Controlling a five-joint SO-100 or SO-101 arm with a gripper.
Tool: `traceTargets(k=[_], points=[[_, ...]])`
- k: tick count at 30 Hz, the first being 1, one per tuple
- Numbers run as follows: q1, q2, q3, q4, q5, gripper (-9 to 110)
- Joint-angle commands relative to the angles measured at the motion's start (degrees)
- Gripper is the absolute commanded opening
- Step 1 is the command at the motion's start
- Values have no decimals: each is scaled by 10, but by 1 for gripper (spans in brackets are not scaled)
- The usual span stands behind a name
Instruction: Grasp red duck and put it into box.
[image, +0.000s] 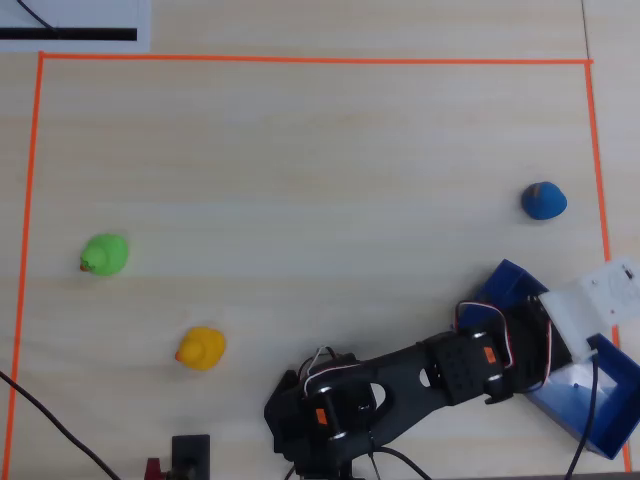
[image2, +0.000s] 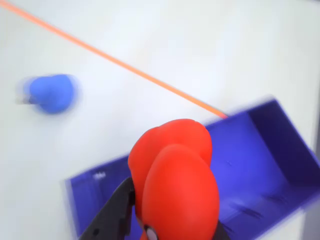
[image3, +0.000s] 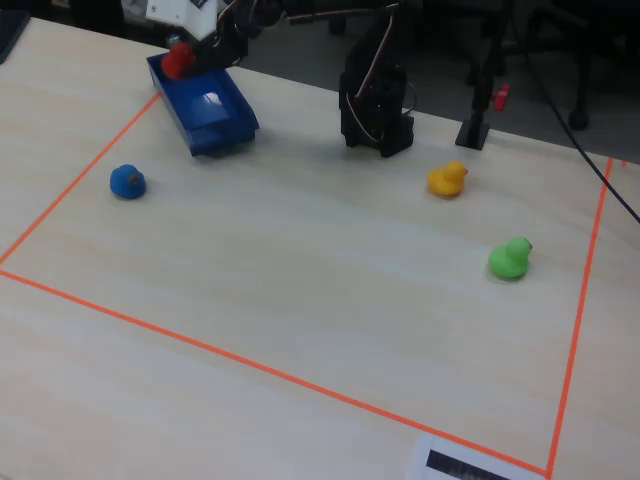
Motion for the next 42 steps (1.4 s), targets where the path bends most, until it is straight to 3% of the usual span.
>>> traceTargets(k=[1, 16, 22, 29, 37, 42], points=[[60, -41, -43, 4, -18, 0], [101, -87, -8, -18, -62, 0], [95, -109, 21, -77, -83, 8], [83, -113, 18, -92, -73, 22], [75, -100, 14, -100, -48, 24], [20, -52, -4, -87, 36, 22]])
